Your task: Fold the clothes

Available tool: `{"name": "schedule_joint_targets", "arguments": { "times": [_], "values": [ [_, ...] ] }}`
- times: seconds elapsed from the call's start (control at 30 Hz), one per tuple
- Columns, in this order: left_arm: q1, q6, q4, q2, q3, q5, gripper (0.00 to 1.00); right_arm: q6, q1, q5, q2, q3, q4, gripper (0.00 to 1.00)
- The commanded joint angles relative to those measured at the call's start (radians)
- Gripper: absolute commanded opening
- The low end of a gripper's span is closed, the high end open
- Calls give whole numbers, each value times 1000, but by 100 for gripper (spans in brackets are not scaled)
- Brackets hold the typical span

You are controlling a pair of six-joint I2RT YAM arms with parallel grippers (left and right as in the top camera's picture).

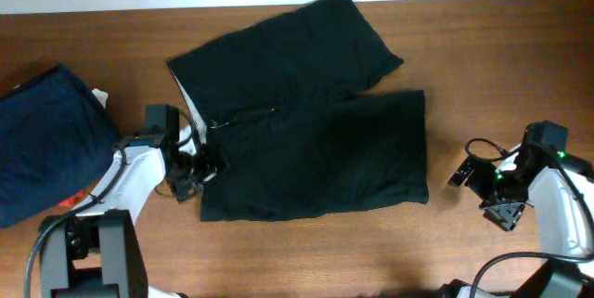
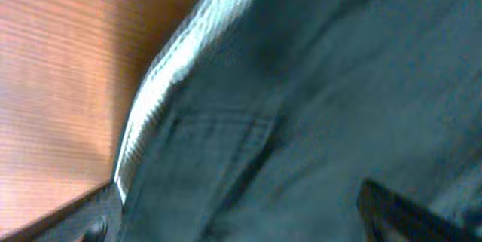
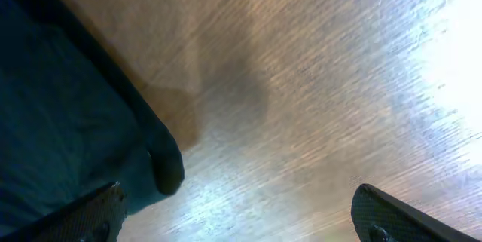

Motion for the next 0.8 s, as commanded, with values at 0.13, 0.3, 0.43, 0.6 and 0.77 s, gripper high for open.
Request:
{"name": "schedule_joint_targets", "arguments": {
  "times": [0.13, 0.3, 0.43, 0.6, 0.77],
  "values": [
    [0, -89, -209, -148, 0, -105, 99, -17, -5, -19, 4, -11, 0, 99],
    [0, -415, -255, -327, -123, -145, 99, -32, -5, -19, 4, -11, 0, 99],
    [0, -566, -94, -369, -318, -137, 98, -32, -5, -19, 4, -11, 0, 99],
    [1, -602, 84, -368, -449, -87, 89, -32, -5, -19, 4, -11, 0, 99],
    [0, -602, 212, -368, -471, -167, 65, -32, -5, -19, 4, -11, 0, 99]
  ]
}}
